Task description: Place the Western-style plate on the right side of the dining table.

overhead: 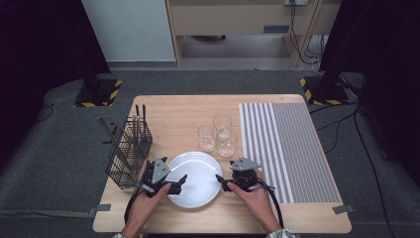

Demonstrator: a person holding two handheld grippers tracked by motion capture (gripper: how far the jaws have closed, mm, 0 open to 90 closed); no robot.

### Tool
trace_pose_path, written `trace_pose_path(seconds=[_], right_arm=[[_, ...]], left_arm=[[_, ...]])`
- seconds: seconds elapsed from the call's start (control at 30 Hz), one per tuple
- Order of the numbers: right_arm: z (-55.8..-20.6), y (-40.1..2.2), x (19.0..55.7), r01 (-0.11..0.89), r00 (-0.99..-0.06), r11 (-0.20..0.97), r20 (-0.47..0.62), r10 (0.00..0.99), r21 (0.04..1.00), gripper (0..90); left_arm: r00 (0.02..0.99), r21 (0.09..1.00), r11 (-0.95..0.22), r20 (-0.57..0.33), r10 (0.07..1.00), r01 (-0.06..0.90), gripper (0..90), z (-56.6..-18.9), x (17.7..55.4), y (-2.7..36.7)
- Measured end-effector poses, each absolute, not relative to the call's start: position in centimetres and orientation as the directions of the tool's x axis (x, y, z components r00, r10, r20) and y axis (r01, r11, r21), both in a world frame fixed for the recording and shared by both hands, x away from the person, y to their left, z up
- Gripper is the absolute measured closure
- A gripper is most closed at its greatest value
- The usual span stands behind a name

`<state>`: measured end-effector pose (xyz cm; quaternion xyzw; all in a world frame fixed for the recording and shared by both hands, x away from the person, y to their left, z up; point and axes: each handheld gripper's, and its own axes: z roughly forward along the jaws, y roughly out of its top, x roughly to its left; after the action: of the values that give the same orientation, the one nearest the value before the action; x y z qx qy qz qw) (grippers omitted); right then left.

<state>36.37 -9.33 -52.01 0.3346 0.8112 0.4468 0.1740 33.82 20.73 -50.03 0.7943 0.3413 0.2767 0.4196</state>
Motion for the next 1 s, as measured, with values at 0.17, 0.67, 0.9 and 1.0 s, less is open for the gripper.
trace_pose_path(seconds=[0.17,0.67,0.9,1.0], right_arm=[[-51.8,-9.6,36.1,0.387,-0.698,0.369,0.008,0.716,0.845,22.7],[-51.8,-9.7,35.9,0.387,-0.731,0.371,0.035,0.682,0.844,21.5],[-51.8,-9.9,35.7,0.389,-0.733,0.379,0.033,0.679,0.840,20.2],[-51.9,-10.1,35.7,0.393,-0.731,0.368,0.044,0.681,0.843,18.9]], left_arm=[[0.596,0.843,-0.431,0.172,0.784,0.323,6.3,-50.1,33.7,20.8],[0.519,0.853,-0.373,0.146,0.842,0.364,15.3,-49.6,33.0,21.4],[0.529,0.846,-0.350,0.098,0.843,0.402,13.2,-49.9,33.4,21.9],[0.524,0.837,-0.350,0.091,0.847,0.421,16.2,-50.0,33.4,22.1]])
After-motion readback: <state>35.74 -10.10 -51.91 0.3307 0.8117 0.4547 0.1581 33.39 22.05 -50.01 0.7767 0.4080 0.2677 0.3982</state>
